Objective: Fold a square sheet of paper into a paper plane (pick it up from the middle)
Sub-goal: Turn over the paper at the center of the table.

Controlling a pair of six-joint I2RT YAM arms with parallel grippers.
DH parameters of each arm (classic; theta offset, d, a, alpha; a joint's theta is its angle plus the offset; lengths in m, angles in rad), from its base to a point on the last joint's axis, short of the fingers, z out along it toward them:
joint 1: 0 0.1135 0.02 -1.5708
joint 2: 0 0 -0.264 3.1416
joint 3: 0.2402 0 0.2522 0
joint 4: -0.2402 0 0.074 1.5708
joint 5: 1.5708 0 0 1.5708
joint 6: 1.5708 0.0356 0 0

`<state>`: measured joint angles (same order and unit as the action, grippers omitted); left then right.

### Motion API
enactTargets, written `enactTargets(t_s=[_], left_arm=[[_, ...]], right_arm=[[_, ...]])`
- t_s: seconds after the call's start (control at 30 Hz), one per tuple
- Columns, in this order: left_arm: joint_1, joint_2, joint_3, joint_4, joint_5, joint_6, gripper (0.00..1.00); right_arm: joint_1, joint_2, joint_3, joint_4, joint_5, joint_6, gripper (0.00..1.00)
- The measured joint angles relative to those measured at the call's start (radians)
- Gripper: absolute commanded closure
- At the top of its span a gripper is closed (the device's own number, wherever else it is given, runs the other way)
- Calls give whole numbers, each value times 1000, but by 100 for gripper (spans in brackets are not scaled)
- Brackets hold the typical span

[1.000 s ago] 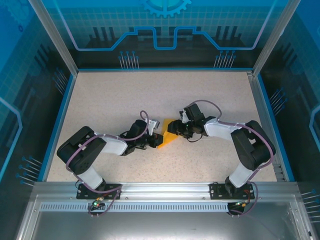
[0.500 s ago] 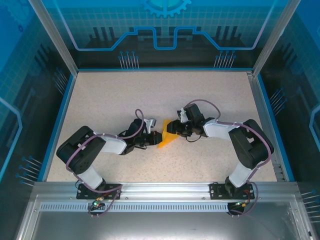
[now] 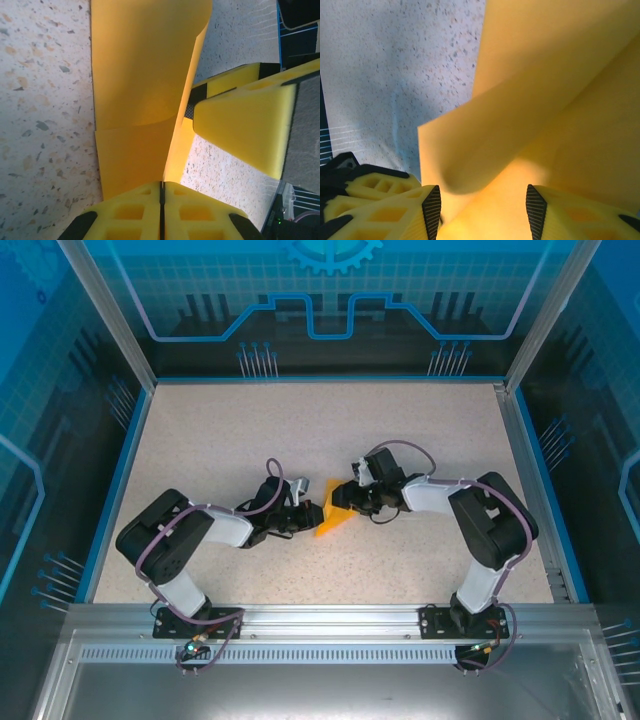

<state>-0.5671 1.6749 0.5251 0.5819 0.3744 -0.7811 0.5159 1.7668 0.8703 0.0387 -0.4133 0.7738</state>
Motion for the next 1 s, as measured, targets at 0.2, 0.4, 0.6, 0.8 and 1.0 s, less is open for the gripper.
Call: enactTargets(t_s=[0.2,0.4,0.6,0.8,1.0], left_arm=[[3,0,0,0,1,-7,91],[8,3,0,-1,2,-7,90],[10,11,2,-1,5,-8,88],[12,13,13,-23,12,-15,78],[24,11,32,-98,17,-5,62]], right_arm=[[0,21,37,-1,0,11,49],[0,48,46,-23,3,16,51],[0,54,52,-46,13,18,50],[1,67,79,-84,23,19,50],[8,82,120,-145,55,19,49]])
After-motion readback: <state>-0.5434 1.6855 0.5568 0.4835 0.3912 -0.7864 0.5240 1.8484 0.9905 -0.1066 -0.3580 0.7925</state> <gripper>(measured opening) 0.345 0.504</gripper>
